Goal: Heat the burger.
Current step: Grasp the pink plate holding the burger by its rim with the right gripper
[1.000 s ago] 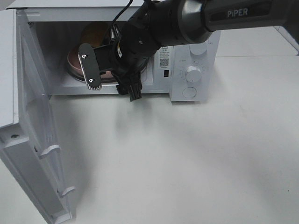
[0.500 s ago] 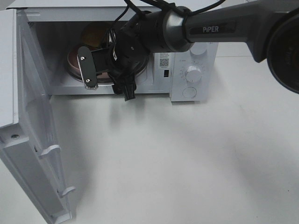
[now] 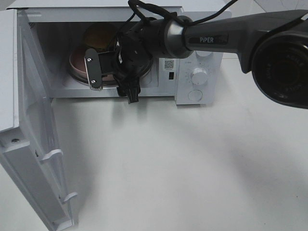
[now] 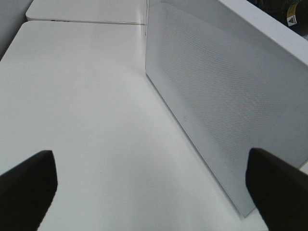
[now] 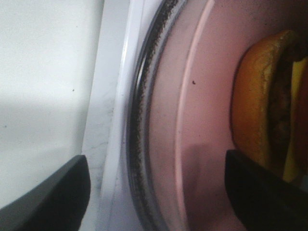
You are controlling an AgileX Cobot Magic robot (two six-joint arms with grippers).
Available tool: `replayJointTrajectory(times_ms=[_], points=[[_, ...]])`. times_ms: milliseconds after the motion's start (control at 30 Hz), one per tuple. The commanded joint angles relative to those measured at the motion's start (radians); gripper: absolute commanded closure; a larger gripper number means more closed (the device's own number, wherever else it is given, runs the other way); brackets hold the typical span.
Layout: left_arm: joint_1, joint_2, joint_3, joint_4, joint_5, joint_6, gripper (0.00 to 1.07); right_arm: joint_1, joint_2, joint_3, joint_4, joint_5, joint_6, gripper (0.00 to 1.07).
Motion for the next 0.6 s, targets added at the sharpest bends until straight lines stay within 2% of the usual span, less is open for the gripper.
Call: replayJointTrajectory(times_ms=[33, 133, 200, 300, 367, 600], points=[[0.004, -0.019, 0.005, 0.006, 0.002, -0.006, 0.04, -0.006, 0.006, -0.01, 0.021, -0.006, 0.013, 0.45], [0.004, -0.019, 0.005, 0.006, 0.002, -0.006, 0.04, -0.007, 0.006, -0.01, 0.021, -0.01, 0.013, 0.49], [0.004, -0.019, 0.005, 0.006, 0.002, -0.006, 0.04, -0.01, 0.006, -0.01, 0.024, -0.015, 0.013, 0.75], [0.004, -0.019, 0.005, 0.006, 0.002, -0.006, 0.04, -0.01, 0.006, -0.01, 0.025, -0.014, 0.014, 0.81], [0.004, -0.019, 0.005, 0.006, 0.002, -0.006, 0.04, -0.009, 0.004, -0.01, 0.049, -0.008, 0.012, 1.06], [0.004, -0.019, 0.005, 0.006, 0.002, -0.006, 0.04, -0.009, 0.002, -0.01, 0.077, 0.01, -0.008, 1.07]])
